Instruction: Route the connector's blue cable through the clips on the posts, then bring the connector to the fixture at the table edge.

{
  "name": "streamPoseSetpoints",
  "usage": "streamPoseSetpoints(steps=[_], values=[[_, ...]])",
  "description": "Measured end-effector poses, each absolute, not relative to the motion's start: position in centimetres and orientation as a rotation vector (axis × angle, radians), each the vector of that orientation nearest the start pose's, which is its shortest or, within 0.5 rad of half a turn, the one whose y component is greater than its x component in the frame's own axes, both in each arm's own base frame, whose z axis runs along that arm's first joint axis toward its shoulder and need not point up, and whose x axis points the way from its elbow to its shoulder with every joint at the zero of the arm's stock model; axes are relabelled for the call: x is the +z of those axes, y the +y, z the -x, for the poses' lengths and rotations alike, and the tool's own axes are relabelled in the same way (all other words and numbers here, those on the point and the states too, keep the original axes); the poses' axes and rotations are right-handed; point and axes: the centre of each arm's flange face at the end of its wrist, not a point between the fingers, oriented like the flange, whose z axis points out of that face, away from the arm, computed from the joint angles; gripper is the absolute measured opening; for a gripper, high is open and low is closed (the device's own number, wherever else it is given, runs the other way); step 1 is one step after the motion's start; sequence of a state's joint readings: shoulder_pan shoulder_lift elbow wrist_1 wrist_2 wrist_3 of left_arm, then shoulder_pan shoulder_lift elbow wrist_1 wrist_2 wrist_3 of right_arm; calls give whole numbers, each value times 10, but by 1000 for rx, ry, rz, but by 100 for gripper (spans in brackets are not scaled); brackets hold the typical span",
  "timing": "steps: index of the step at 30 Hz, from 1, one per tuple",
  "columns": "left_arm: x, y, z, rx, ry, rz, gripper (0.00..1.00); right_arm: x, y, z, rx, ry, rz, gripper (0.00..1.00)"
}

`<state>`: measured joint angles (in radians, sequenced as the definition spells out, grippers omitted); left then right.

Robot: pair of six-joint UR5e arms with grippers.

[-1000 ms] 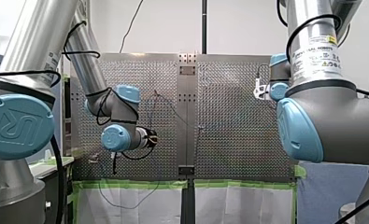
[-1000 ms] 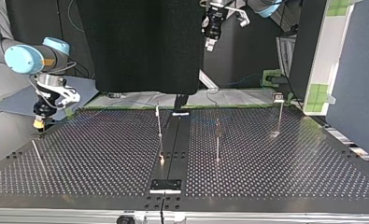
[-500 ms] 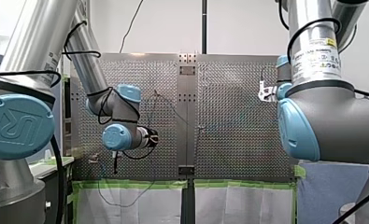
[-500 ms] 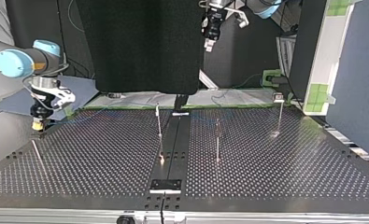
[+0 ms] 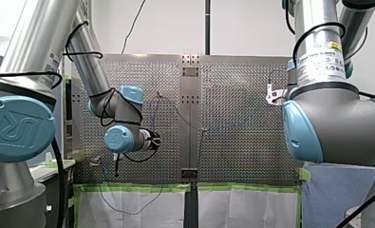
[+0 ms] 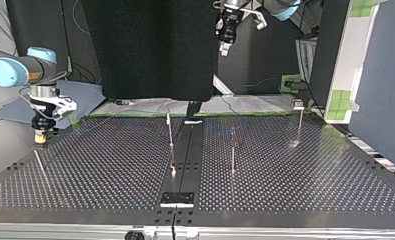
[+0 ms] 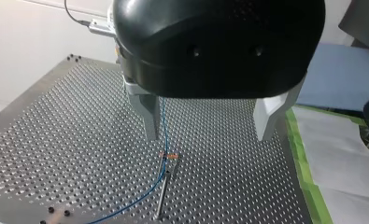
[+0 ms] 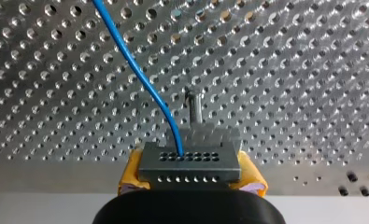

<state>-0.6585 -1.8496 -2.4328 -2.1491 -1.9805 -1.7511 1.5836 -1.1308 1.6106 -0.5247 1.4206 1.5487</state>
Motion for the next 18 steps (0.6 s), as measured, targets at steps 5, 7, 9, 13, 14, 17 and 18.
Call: streamPoseSetpoints(steps=[5,7,9,13,14,17,18], values=[[102,-290,-224,-251,1718,-103,99,276,-635,-155,1351,-1054,-1327,0],[102,-290,-224,-249,1718,-103,99,277,-636,-153,1353,-1048,-1339,0],[102,-290,-224,-248,1718,-102,99,277,-636,-150,1357,-1043,-1349,0],[102,-290,-225,-247,1718,-101,99,277,-637,-145,1366,-1033,-1366,0],[102,-290,-225,-247,1718,-101,99,277,-638,-144,1369,-1030,-1370,0],[103,-290,-226,-247,1716,-100,99,277,-638,-140,1381,-1022,-1381,0],[103,-290,-226,-247,1716,-100,99,277,-639,-139,1387,-1018,-1386,0]])
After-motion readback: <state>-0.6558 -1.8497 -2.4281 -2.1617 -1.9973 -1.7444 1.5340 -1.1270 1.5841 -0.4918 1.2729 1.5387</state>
